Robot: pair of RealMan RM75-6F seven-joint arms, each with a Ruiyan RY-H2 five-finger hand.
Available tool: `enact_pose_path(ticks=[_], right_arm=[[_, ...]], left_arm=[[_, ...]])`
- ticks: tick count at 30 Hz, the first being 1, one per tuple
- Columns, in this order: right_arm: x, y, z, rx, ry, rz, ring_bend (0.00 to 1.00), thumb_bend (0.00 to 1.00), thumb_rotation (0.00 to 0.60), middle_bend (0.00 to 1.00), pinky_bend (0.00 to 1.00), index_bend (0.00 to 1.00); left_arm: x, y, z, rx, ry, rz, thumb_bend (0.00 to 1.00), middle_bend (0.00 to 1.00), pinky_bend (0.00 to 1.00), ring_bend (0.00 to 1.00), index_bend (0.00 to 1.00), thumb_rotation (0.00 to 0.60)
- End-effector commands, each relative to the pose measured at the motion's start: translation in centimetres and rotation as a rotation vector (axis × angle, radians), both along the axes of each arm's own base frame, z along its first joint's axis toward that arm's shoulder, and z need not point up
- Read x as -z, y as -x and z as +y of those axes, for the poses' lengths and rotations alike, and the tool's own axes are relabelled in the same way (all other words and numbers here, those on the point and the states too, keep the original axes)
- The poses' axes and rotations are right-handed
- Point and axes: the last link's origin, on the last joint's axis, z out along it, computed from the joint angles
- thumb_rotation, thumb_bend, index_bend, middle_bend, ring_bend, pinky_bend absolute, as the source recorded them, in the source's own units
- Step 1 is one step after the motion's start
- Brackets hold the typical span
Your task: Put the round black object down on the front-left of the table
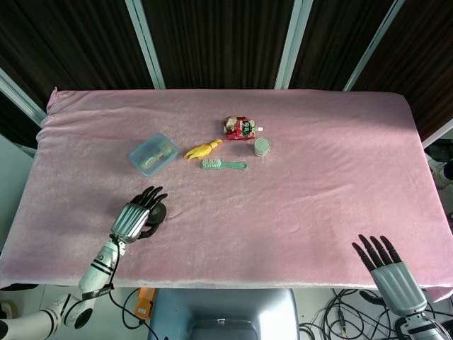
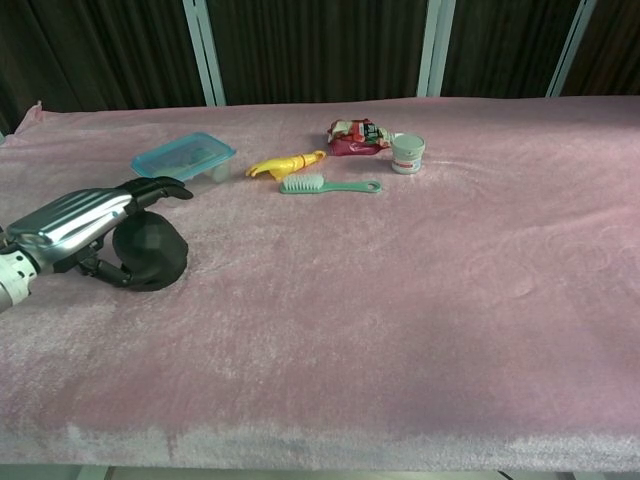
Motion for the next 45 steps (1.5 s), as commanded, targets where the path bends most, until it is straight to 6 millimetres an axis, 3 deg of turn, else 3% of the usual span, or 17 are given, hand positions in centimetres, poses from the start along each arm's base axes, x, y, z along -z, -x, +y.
enact_pose_path(ticks=[1,8,14,22,36,45], right_arm=[[0.0,0.0,0.0,-0.001,0.000,-0.001,0.00,0.10,0.600,0.00,0.11,0.00],[0.0,0.0,0.0,0.000,0.000,-0.001,0.00,0.10,0.600,0.00,0.11,0.00],[0.1,0.0,0.0,0.000,-0.002,0.003,0.00,0.10,0.600,0.00,0.11,0.00],[0.0,0.0,0.0,-0.001,-0.003,0.002,0.00,0.10,0.600,0.00,0.11,0.00],[0.1,0.0,0.0,-0.002,-0.003,0.002,0.00,0.10,0.600,0.00,0.11,0.00],[0.1,0.0,0.0,0.000,-0.002,0.004,0.00,0.10,0.600,0.00,0.11,0.00]], left_arm=[[-0.2,0.0,-0.1,0.007,-0.007,0.021,0.33,0.03,0.24,0.01,0.13,0.600],[-0.7,-0.6,-0.4,0.027,-0.023,0.035,0.33,0.03,0.24,0.01,0.13,0.600],[-0.7,-1.4,-0.6,0.043,-0.035,0.008,0.33,0.15,0.25,0.17,0.20,0.600],[0.6,-1.5,0.2,-0.007,-0.013,0.046,0.33,0.19,0.29,0.23,0.23,0.600],[0.1,-1.9,-0.1,0.040,-0.045,0.044,0.34,0.32,0.63,0.43,0.28,0.600],[-1.0,-2.7,-1.0,0.116,-0.079,0.048,0.33,0.33,0.68,0.47,0.28,0.600]])
